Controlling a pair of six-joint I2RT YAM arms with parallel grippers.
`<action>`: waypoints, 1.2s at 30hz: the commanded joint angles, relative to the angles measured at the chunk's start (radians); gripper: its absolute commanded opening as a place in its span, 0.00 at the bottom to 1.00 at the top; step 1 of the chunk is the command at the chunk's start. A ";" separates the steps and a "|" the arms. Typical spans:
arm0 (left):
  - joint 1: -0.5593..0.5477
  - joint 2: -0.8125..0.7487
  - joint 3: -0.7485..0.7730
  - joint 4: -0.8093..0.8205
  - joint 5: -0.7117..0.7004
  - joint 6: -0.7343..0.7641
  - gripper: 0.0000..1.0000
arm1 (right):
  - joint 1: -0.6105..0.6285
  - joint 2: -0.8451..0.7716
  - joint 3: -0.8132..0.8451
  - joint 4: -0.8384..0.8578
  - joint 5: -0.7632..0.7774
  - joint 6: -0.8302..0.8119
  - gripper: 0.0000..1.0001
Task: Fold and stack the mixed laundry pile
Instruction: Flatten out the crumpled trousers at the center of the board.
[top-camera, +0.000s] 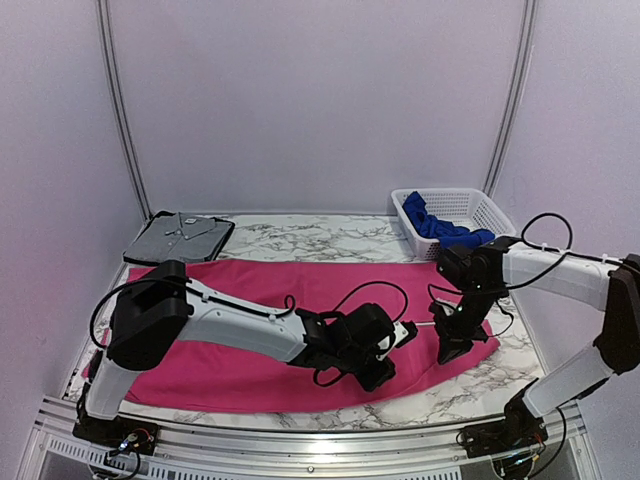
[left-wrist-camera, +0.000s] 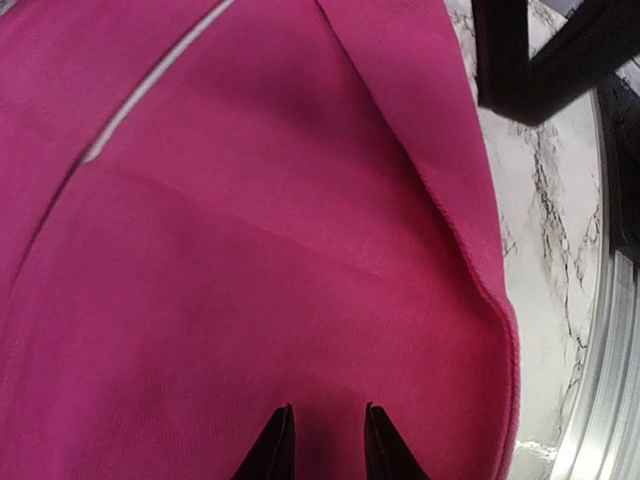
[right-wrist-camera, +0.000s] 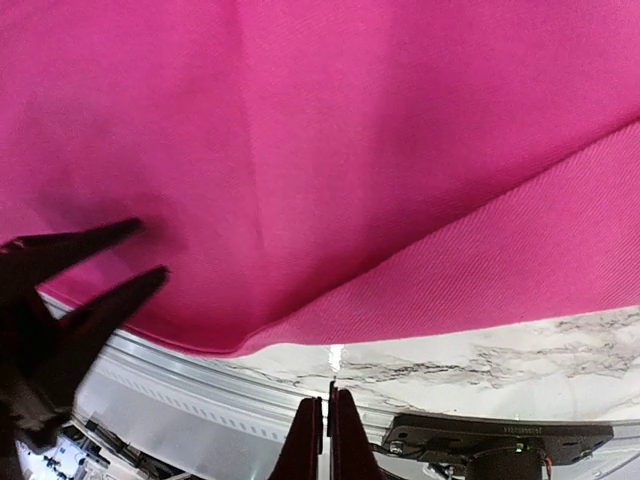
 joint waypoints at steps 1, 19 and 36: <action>-0.040 0.083 0.155 -0.092 0.000 0.021 0.25 | -0.038 -0.037 0.067 0.009 -0.025 0.044 0.02; -0.234 0.386 0.517 -0.275 -0.313 0.467 0.26 | -0.022 0.117 0.078 0.050 0.007 0.002 0.06; -0.202 0.302 0.366 -0.266 -0.397 0.410 0.32 | -0.147 -0.121 -0.078 -0.221 0.133 0.194 0.00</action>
